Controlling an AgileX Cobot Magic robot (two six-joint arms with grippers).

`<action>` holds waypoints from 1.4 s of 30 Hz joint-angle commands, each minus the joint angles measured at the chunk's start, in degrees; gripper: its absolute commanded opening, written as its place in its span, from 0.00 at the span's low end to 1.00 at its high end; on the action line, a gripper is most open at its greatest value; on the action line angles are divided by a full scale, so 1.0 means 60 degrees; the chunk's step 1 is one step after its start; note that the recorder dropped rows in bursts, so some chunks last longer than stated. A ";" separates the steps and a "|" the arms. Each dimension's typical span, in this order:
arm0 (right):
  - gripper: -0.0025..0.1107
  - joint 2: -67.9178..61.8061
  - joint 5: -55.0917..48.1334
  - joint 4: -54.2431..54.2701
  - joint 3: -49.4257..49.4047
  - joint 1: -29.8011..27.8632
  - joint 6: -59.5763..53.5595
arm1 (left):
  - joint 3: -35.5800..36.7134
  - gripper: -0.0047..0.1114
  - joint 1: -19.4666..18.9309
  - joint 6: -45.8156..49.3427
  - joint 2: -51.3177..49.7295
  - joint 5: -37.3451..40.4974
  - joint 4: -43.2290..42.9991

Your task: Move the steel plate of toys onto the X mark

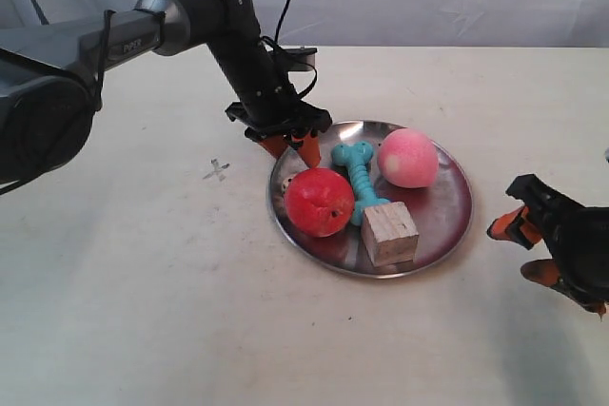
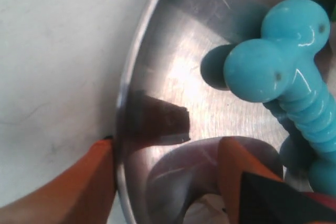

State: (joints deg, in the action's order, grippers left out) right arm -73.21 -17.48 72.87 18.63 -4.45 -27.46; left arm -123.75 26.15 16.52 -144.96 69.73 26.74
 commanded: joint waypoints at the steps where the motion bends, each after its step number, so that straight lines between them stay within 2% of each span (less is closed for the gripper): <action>1: 0.56 -0.1403 -0.0456 0.0202 0.0916 -0.0008 -0.1018 | -0.0006 0.51 0.0015 0.0043 -0.0131 0.0039 -0.0096; 10: 0.56 -0.3663 -0.2078 -0.0929 0.3237 -0.0025 -0.1396 | -0.0006 0.51 0.0015 -0.0022 -0.0131 0.0039 -0.0357; 13: 0.56 -0.4085 -0.2916 -0.1412 0.3765 -0.0025 -0.1087 | -0.0006 0.51 0.0015 -0.0019 -0.0131 0.0039 -0.0377; 17: 0.56 -0.4208 -0.2843 -0.2647 0.4067 -0.0040 -0.0094 | -0.0006 0.51 0.0015 -0.0019 -0.0131 0.0039 -0.0380; 21: 0.56 -0.4012 -0.3444 -0.4338 0.4512 -0.0601 0.0969 | -0.0006 0.51 0.0015 -0.0019 -0.0131 0.0039 -0.0380; 23: 0.56 -0.3954 -0.3536 -0.4564 0.4820 -0.1114 0.1059 | -0.0006 0.51 0.0015 -0.0019 -0.0131 0.0039 -0.0380; 29: 0.56 -0.5287 -0.3849 -0.4316 0.5035 -0.1243 0.0854 | -0.0006 0.50 0.0033 -0.0182 -0.0131 0.0039 -0.0380; 42: 0.56 -0.6232 -0.3630 -0.3477 0.5588 -0.1243 0.0115 | -0.0006 0.49 0.0033 -0.0454 -0.0131 0.0039 -0.0380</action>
State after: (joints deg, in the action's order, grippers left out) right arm -110.03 -40.55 51.39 51.63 -11.73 -25.71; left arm -123.85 26.15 14.71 -144.96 69.73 25.74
